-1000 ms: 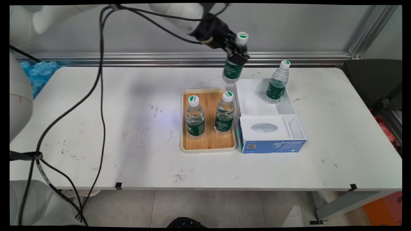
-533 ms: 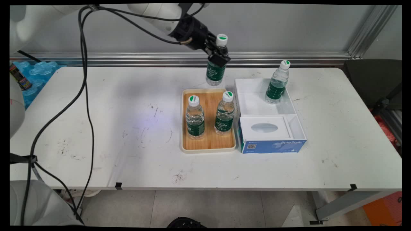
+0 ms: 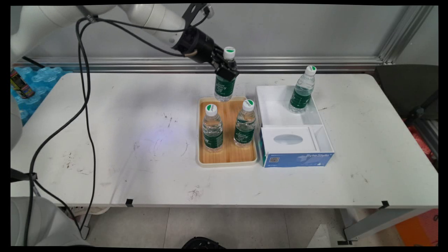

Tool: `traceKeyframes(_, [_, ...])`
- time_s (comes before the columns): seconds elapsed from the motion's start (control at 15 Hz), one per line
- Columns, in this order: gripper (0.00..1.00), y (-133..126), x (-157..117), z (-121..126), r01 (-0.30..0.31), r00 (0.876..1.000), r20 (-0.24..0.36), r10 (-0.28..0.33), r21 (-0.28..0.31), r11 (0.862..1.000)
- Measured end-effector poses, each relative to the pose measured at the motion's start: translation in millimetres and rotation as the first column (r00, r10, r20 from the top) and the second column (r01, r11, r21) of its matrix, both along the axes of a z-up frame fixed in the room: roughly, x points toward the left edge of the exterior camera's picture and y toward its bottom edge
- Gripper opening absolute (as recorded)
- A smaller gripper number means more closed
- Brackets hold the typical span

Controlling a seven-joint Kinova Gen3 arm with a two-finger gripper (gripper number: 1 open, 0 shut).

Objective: Place the picked object on the tray

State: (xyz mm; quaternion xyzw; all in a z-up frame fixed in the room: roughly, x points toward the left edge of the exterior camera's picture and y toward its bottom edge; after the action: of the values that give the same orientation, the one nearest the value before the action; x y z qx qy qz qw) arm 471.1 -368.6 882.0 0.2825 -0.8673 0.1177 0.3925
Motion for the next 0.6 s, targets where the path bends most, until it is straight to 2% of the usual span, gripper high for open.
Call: traceKeyframes(0.6, [0.00, 4, 10, -36, 0.035, 0.999, -0.029, -0.035, 0.008, 0.999])
